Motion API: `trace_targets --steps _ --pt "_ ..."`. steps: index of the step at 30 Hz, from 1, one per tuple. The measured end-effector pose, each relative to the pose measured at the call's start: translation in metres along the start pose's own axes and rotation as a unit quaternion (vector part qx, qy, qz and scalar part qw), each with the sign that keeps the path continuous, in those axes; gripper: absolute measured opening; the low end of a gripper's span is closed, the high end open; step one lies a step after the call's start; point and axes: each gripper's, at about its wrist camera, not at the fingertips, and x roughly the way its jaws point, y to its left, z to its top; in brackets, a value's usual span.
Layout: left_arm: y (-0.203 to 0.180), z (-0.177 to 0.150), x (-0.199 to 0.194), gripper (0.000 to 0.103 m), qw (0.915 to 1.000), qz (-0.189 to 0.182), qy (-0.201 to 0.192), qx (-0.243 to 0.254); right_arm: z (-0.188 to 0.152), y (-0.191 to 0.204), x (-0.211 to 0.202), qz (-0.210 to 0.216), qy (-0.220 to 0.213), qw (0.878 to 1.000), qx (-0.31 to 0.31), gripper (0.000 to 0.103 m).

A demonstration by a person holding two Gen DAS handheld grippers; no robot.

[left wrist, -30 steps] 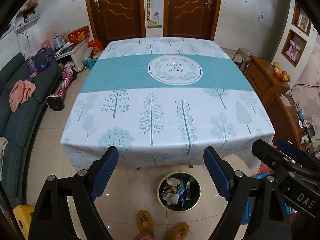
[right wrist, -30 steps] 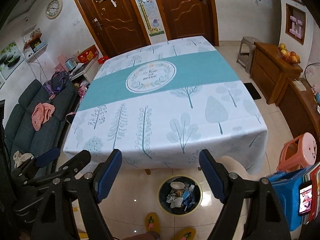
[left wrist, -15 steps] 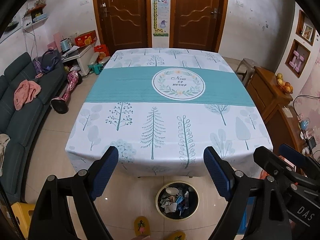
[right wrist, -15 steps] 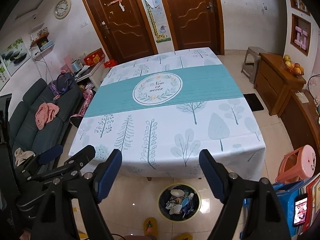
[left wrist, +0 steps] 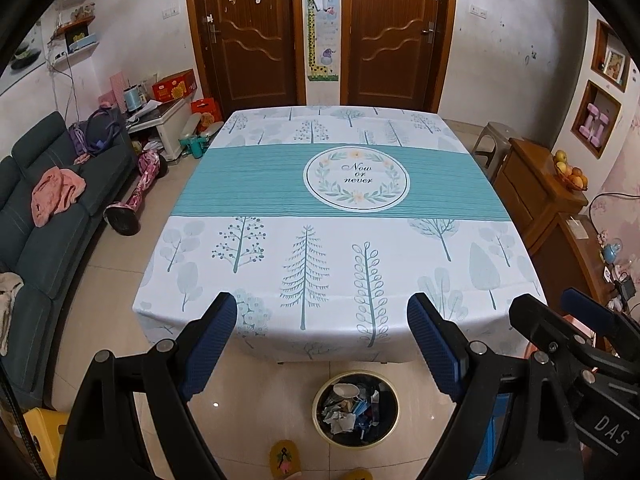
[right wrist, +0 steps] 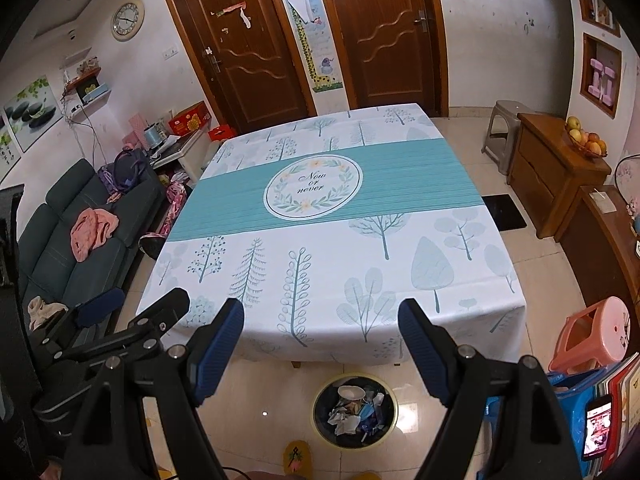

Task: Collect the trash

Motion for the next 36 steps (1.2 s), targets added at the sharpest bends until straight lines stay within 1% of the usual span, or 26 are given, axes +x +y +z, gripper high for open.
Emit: trace_targets --steps 20,36 --pt "-0.002 0.002 0.001 0.086 1.0 0.0 -0.004 -0.001 0.01 -0.01 0.001 -0.01 -0.007 1.0 -0.002 0.08" --pt "-0.002 0.003 0.001 0.086 1.0 0.0 -0.004 0.0 0.009 -0.009 0.0 -0.011 -0.009 1.0 -0.004 0.08"
